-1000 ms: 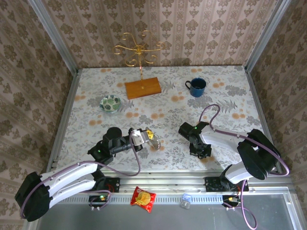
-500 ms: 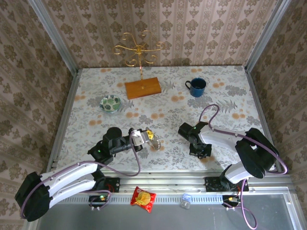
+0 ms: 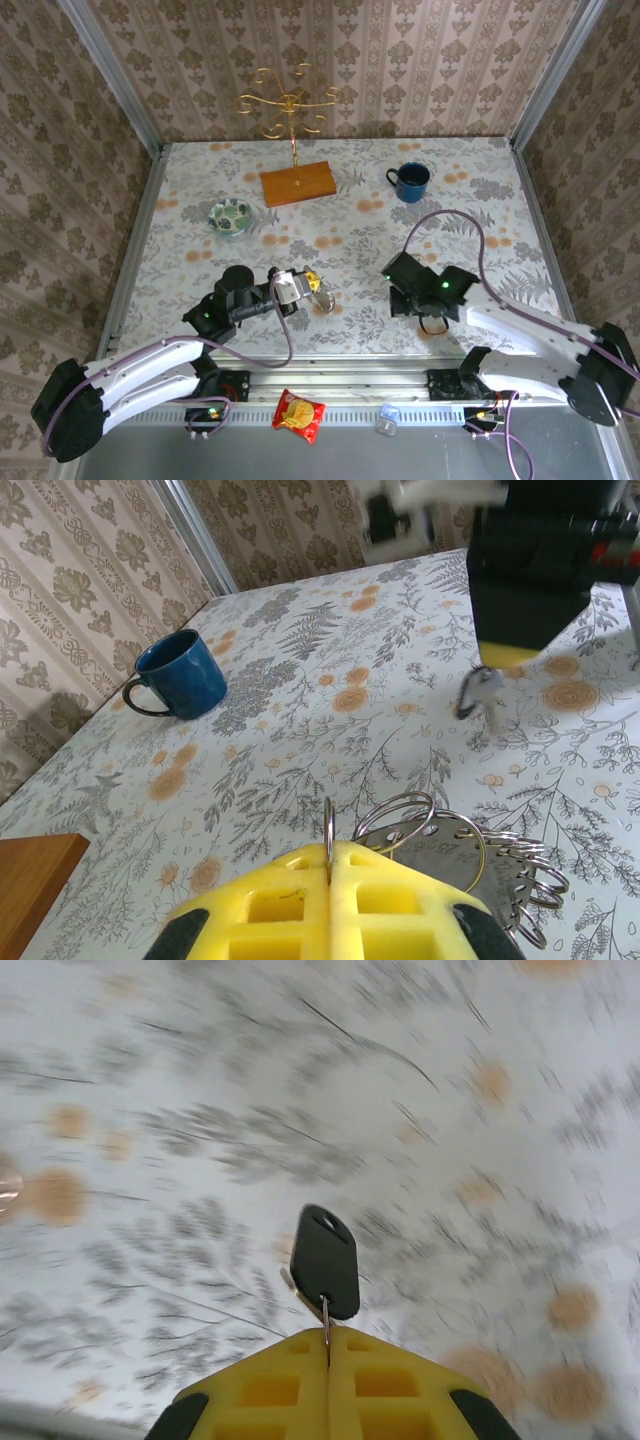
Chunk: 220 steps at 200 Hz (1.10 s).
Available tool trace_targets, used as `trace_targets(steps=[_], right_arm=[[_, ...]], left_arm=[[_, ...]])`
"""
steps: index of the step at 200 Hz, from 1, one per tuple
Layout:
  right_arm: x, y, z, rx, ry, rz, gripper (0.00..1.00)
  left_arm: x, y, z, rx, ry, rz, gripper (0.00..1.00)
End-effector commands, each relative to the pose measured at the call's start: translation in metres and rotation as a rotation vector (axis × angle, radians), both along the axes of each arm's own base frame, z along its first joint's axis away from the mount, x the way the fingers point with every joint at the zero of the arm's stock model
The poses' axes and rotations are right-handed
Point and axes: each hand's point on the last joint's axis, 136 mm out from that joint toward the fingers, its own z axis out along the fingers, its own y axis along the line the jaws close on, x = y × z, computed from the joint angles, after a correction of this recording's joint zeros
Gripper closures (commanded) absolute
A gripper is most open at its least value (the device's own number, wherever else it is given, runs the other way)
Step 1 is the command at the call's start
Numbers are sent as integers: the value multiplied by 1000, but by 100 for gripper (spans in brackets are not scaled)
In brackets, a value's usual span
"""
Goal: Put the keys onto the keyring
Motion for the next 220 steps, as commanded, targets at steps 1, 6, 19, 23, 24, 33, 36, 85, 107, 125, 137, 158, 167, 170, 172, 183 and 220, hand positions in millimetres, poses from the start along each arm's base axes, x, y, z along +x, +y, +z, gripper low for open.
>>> trace_targets(steps=[1, 6, 19, 23, 24, 33, 36, 85, 107, 125, 137, 158, 167, 170, 172, 183, 220], right_arm=[[11, 38, 36, 78, -181, 320, 100], [11, 45, 43, 97, -207, 378, 100], [8, 63, 59, 136, -270, 526, 100], [5, 67, 62, 140, -280, 571, 100], [5, 68, 62, 141, -282, 582, 100], [6, 79, 75, 162, -346, 662, 100], [6, 82, 78, 166, -362, 689, 100], [2, 116, 110, 170, -572, 1016, 100], [3, 124, 106, 135, -570, 1108, 100], [8, 129, 106, 106, -570, 1144, 100], [8, 134, 108, 109, -579, 1170, 100], [12, 141, 110, 116, -594, 1190, 100], [13, 143, 110, 116, -592, 1197, 100], [13, 144, 110, 119, -590, 1200, 100], [13, 144, 110, 118, -590, 1201, 100], [14, 146, 109, 118, -588, 1205, 100], [16, 151, 110, 129, -582, 1211, 100]], left_arm=[[-2, -3, 24, -69, 0, -2, 100], [-2, -3, 25, -72, 5, -1, 100], [-3, -3, 24, -69, 25, -1, 100], [-3, -2, 24, -70, 31, 0, 100], [-3, -2, 25, -70, 32, 0, 100], [-3, -3, 25, -73, 46, 2, 100], [-3, -3, 25, -75, 51, 3, 100], [-2, -6, 32, -115, 127, 10, 100], [1, -8, 35, -117, 169, 21, 100], [1, -10, 33, -114, 195, 20, 100], [1, -11, 32, -110, 208, 18, 100], [1, -14, 31, -109, 221, 12, 100], [0, -15, 31, -108, 222, 10, 100], [1, -15, 31, -108, 224, 12, 100], [1, -15, 30, -107, 224, 13, 100], [1, -15, 30, -106, 224, 11, 100], [0, -16, 29, -108, 223, 7, 100]])
